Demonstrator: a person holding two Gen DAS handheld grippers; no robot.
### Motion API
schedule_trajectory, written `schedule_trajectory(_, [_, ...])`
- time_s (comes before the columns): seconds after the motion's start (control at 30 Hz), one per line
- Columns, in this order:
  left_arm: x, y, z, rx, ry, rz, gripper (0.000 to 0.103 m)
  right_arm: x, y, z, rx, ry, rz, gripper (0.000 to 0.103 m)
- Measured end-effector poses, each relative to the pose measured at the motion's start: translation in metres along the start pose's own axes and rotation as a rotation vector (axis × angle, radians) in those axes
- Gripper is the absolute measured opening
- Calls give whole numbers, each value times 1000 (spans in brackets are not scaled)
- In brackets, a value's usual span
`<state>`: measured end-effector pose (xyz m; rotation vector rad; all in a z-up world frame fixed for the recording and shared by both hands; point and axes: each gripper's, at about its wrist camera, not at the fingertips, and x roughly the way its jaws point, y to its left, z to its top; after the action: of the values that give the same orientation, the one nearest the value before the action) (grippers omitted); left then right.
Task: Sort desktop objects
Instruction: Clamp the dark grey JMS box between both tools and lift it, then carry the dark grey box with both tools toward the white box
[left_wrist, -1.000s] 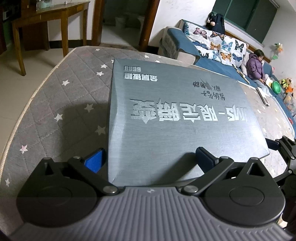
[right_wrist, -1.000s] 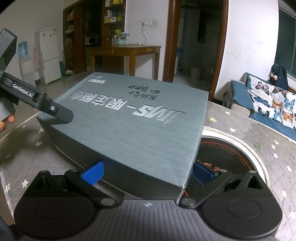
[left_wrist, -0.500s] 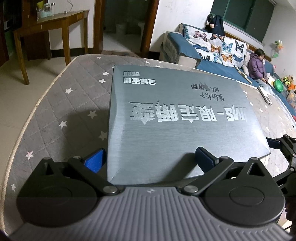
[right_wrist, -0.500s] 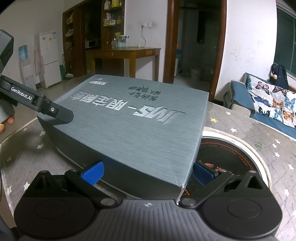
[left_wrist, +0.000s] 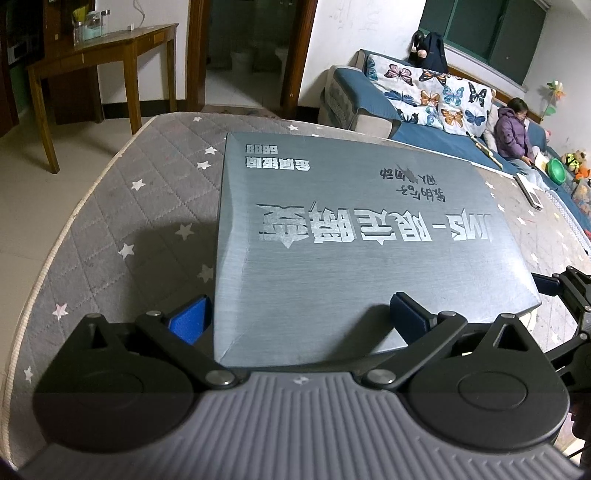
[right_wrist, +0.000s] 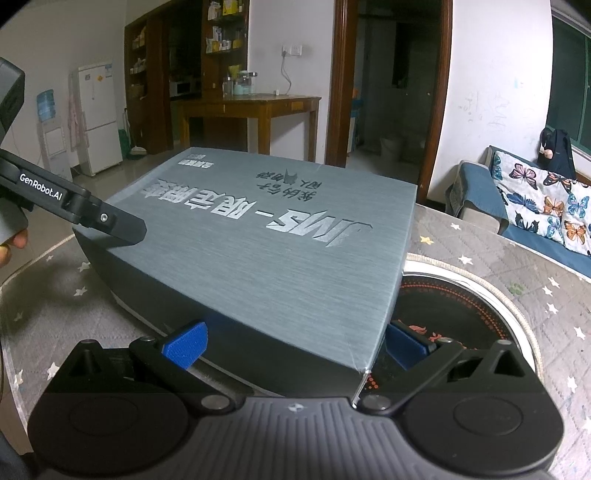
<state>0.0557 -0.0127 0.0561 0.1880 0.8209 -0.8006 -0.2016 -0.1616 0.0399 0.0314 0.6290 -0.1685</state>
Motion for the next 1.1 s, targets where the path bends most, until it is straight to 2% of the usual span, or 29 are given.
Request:
schedule_trajectory(0.23, [-6, -4, 3, 10, -19, -4, 102, -2, 0, -1, -1, -9, 0, 103])
schedule_trajectory(0.47, [-1, -5, 4, 8, 8, -16, 102, 0, 0, -2, -5, 2, -1, 103])
schedule_trajectory(0.8, [24, 24, 2, -35, 77, -62, 102, 5, -8, 1, 24, 33, 49, 103])
schedule_trajectory(1.1, [29, 37, 9, -37, 70, -82, 102, 6, -16, 4, 22, 61, 92, 103])
